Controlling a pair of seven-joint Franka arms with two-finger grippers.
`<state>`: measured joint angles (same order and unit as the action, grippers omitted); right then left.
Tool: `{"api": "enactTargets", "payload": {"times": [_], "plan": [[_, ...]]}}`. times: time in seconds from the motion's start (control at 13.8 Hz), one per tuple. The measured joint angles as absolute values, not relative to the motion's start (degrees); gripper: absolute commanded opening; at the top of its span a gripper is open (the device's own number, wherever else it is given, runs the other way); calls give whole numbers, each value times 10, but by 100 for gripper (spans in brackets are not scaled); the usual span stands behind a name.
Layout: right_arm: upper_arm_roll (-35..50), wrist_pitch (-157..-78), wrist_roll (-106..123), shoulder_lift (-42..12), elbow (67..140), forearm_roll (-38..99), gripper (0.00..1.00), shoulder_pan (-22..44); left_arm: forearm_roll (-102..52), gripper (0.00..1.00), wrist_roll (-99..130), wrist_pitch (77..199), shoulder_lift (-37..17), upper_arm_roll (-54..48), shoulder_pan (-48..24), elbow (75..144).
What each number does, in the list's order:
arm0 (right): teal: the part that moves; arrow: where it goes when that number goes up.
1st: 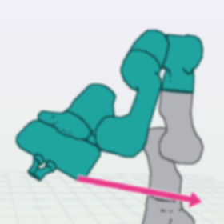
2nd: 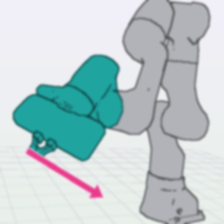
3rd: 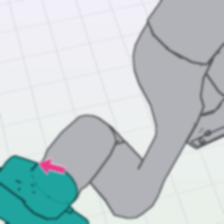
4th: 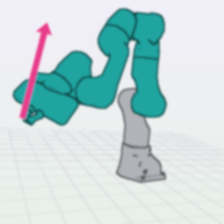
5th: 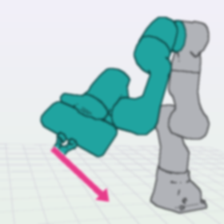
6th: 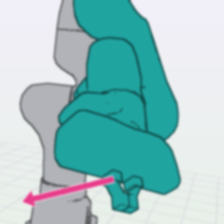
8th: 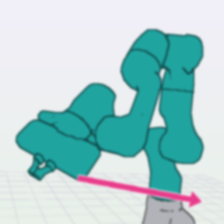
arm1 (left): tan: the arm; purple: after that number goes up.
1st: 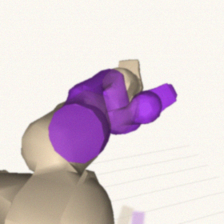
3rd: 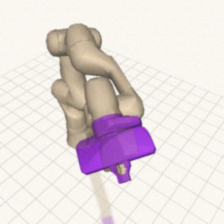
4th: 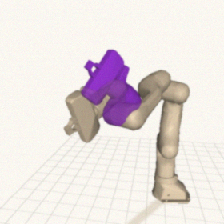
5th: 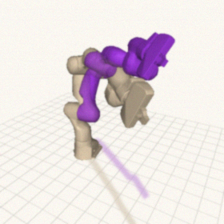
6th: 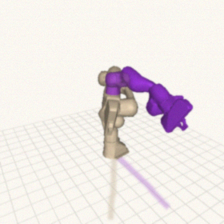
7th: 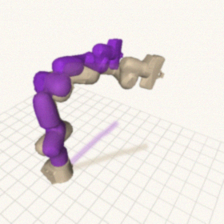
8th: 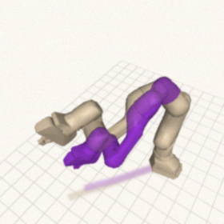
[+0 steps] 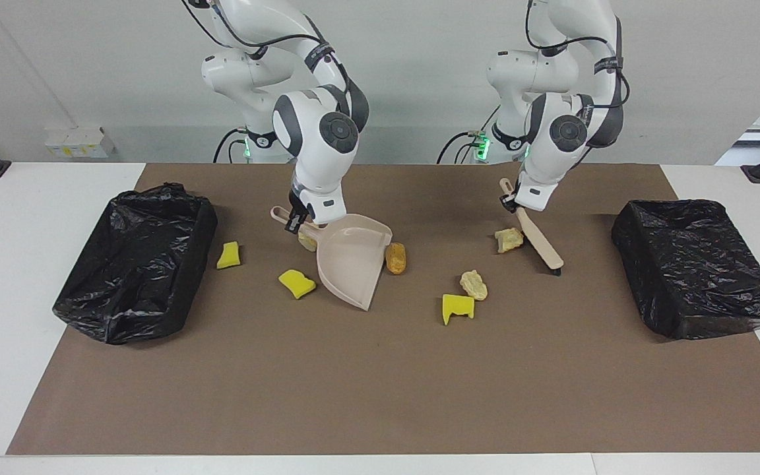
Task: Sweep and dump trash in bin
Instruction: 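Sweep chunks into the dustpan with the left gripper while the right holds it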
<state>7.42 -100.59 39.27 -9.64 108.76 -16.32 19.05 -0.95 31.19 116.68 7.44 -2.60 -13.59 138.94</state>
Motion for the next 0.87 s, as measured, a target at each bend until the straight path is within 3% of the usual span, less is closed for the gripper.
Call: {"api": "enactTargets", "payload": {"times": [0.44,0.87], "plan": [[75,-1036,331,-112,1087,-105,0,205,-10,0,302,1172,-19,-27,-154,1281],[78,-1051,348,-115,1087,-67,0,212,-15,0,233,1185,-74,-29,-176,1223]]}}
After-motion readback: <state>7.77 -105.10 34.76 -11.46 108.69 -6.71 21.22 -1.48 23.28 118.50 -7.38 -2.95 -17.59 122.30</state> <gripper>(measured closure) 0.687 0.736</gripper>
